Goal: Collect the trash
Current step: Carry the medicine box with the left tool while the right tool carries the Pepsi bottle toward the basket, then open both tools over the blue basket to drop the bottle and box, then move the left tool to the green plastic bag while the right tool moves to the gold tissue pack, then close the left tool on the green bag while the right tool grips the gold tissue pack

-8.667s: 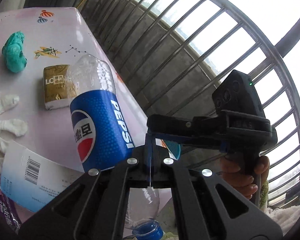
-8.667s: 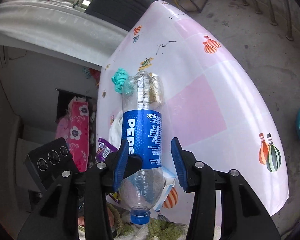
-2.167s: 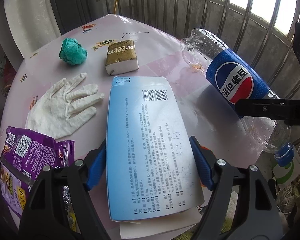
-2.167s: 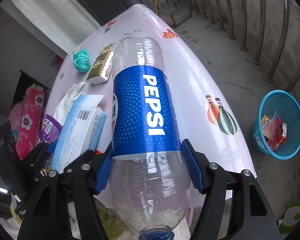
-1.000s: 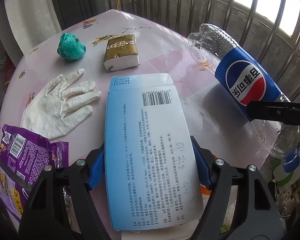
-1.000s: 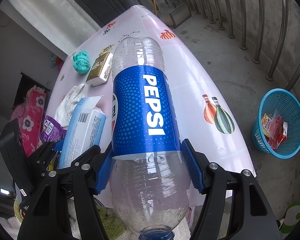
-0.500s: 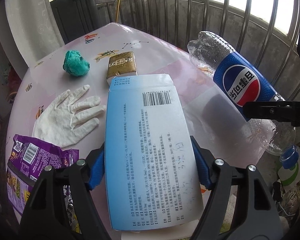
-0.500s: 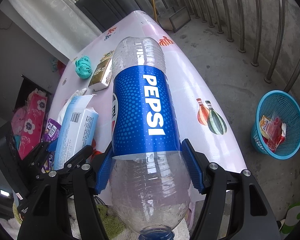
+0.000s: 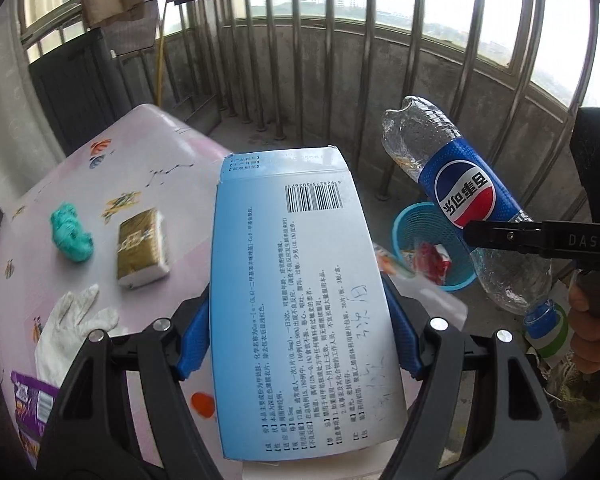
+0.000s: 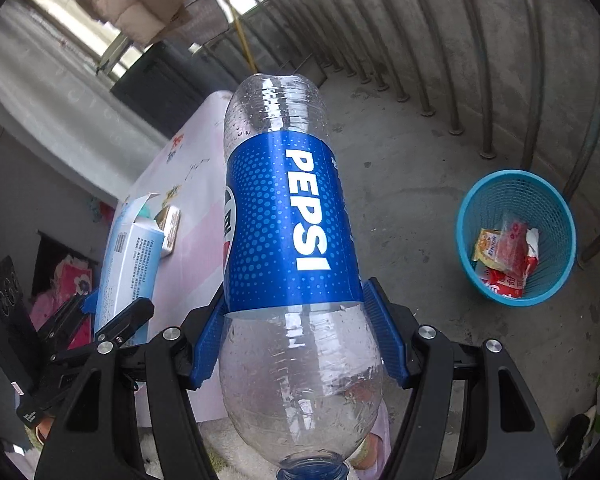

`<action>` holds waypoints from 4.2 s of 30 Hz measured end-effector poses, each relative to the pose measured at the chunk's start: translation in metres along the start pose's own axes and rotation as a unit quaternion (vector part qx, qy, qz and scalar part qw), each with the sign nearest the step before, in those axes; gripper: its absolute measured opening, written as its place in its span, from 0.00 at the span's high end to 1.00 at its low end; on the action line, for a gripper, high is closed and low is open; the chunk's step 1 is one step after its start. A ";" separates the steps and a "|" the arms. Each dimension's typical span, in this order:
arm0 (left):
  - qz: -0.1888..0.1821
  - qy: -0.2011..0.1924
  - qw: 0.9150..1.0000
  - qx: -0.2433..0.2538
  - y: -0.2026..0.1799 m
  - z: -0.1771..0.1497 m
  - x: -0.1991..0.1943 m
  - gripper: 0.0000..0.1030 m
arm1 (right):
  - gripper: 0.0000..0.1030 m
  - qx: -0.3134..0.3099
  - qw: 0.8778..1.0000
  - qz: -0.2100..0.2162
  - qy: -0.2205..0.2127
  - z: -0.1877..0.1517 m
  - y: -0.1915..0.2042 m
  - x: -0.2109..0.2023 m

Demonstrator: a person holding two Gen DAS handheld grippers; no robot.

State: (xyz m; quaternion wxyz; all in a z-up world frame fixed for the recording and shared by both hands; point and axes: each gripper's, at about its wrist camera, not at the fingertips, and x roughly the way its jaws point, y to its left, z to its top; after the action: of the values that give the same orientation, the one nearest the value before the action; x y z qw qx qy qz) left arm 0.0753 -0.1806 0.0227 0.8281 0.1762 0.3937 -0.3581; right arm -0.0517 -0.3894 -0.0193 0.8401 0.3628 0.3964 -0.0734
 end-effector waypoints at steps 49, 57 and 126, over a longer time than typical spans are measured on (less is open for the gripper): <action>-0.147 0.011 0.989 -0.012 -0.064 0.099 0.096 0.13 | 0.28 0.238 0.962 -0.118 -0.071 0.037 -0.179 0.040; -0.106 -0.032 0.993 -0.049 0.001 0.079 0.036 0.13 | 0.28 0.108 0.985 -0.115 -0.066 0.054 -0.095 0.029; -0.046 0.083 0.984 -0.151 0.194 -0.016 0.071 0.59 | 0.51 -0.191 0.969 -0.011 0.160 0.029 0.184 0.203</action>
State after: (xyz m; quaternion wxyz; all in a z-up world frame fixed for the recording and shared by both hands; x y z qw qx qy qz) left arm 0.2395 -0.0717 -0.0401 0.7922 0.0600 0.5183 -0.3166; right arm 0.1788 -0.2422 -0.0518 0.8188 0.1988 0.5359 0.0534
